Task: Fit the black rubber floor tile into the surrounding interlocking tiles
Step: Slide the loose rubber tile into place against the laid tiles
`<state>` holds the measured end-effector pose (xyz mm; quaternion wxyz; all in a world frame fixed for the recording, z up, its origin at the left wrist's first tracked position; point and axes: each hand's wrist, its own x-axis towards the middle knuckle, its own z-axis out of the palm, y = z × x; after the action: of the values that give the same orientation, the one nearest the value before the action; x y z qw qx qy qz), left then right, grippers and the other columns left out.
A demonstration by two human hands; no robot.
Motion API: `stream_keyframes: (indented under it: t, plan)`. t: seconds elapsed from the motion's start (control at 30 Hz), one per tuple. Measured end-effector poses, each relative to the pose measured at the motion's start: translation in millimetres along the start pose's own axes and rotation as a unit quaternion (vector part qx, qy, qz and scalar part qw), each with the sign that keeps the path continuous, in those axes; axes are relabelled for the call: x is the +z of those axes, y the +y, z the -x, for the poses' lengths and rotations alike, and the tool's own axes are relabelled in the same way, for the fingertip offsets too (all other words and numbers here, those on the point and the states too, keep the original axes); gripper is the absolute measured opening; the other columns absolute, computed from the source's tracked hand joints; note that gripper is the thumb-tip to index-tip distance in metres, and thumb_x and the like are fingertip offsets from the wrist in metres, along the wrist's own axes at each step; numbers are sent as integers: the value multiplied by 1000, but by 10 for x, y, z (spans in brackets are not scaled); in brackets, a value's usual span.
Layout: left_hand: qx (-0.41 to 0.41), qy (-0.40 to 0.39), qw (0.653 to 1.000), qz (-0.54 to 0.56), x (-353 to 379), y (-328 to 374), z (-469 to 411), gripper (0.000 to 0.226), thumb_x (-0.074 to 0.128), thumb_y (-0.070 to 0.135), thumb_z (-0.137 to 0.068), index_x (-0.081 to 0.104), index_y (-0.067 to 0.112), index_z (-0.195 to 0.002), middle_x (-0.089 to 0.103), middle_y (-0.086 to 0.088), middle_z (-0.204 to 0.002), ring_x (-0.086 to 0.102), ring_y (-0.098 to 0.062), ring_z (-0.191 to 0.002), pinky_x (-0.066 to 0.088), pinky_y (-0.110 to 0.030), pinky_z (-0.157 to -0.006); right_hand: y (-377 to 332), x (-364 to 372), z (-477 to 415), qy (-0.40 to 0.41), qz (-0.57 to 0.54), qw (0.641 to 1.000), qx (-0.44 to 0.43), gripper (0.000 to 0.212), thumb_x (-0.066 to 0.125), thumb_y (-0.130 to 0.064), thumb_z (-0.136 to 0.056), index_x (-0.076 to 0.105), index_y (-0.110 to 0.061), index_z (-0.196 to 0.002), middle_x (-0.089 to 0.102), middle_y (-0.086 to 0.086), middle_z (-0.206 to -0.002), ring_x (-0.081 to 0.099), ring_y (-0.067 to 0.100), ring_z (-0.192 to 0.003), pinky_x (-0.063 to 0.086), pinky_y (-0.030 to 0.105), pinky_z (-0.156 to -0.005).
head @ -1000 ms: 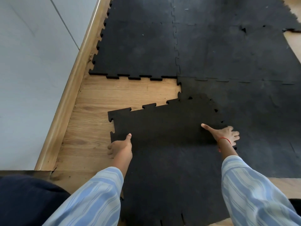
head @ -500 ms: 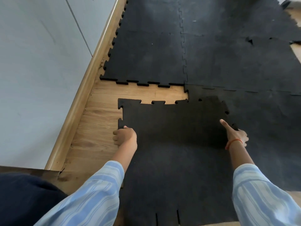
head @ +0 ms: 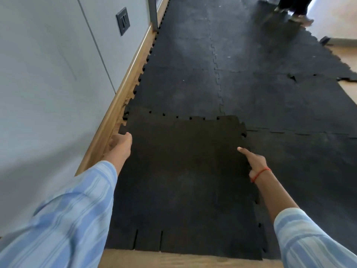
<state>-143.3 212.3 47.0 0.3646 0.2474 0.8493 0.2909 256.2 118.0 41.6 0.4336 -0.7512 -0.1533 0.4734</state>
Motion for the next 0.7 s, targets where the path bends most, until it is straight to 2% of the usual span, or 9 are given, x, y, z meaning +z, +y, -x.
stream_keyframes:
  t: [0.07, 0.17, 0.2, 0.27, 0.33, 0.43, 0.53, 0.63, 0.7]
  plan:
    - [-3, -15, 1000, 21, 23, -7, -149, 67, 51, 34, -94, 22, 7, -149, 27, -14, -155, 31, -35, -140, 29, -46, -114, 19, 109, -85, 5, 12, 1000, 11, 53, 80, -28, -72, 60, -6, -117, 56, 9, -124, 55, 27, -113, 47, 40, -95]
    - [8, -75, 997, 8, 31, -91, -319, 78, 66, 32, -87, 25, 5, -148, 31, -13, -153, 32, -33, -139, 28, -44, -113, 57, 142, -160, -15, 60, 998, 16, 32, 75, -27, -73, 60, -13, -97, 54, 10, -106, 49, 18, -72, 40, 31, -61]
    - [2, -115, 993, 1, 33, -145, -334, 85, 70, 34, -83, 23, 6, -149, 29, -13, -155, 29, -32, -141, 25, -44, -113, 81, 130, -197, -16, 78, 997, 16, 33, 73, -26, -74, 62, -8, -100, 54, 10, -101, 45, 17, -67, 36, 29, -58]
    - [-1, -186, 981, -50, 78, -241, -333, 102, 75, 43, -76, 15, 8, -152, 19, -12, -158, 20, -32, -144, 20, -46, -114, 108, 149, -245, -8, 148, 989, 11, 50, 68, -26, -77, 60, 2, -117, 56, 9, -106, 50, 22, -76, 43, 32, -66]
    - [21, -229, 957, -177, 140, -267, -293, 115, 76, 53, -70, 8, 11, -153, 6, -14, -161, 9, -35, -146, 16, -50, -115, 98, 251, -252, 11, 312, 950, 13, 63, 64, -32, -80, 50, -1, -133, 48, 18, -134, 49, 34, -113, 44, 42, -97]
    - [78, -246, 868, -424, 230, -320, -154, 128, 74, 58, -69, -11, 10, -151, -22, -26, -155, -13, -43, -144, 10, -54, -116, 141, 520, -45, -20, 519, 854, 6, 91, 64, -50, -83, 24, -2, -148, 12, 27, -155, 15, 42, -142, 23, 46, -115]
    - [130, -266, 764, -573, 383, -433, 142, 141, 78, 57, -65, -26, 6, -146, -33, -33, -147, -23, -46, -140, 5, -54, -116, 347, 652, 232, -51, 590, 805, -5, 123, 70, -59, -74, -8, -3, -151, -19, 24, -156, -14, 38, -146, 9, 51, -117]
    - [144, -332, 694, -622, 487, -493, 506, 141, 81, 52, -66, -27, 9, -146, -35, -29, -147, -21, -44, -141, 8, -54, -116, 357, 680, 424, -53, 613, 788, 21, 126, 71, -58, -73, -13, -5, -151, -24, 19, -156, -15, 35, -146, 9, 52, -117]
    - [136, -359, 678, -626, 507, -416, 595, 135, 79, 53, -68, -22, 12, -149, -32, -25, -151, -14, -43, -143, 15, -55, -115, 227, 778, 460, -49, 604, 793, 59, 127, 76, -52, -72, -11, -3, -151, -22, 20, -157, -12, 37, -146, 9, 53, -117]
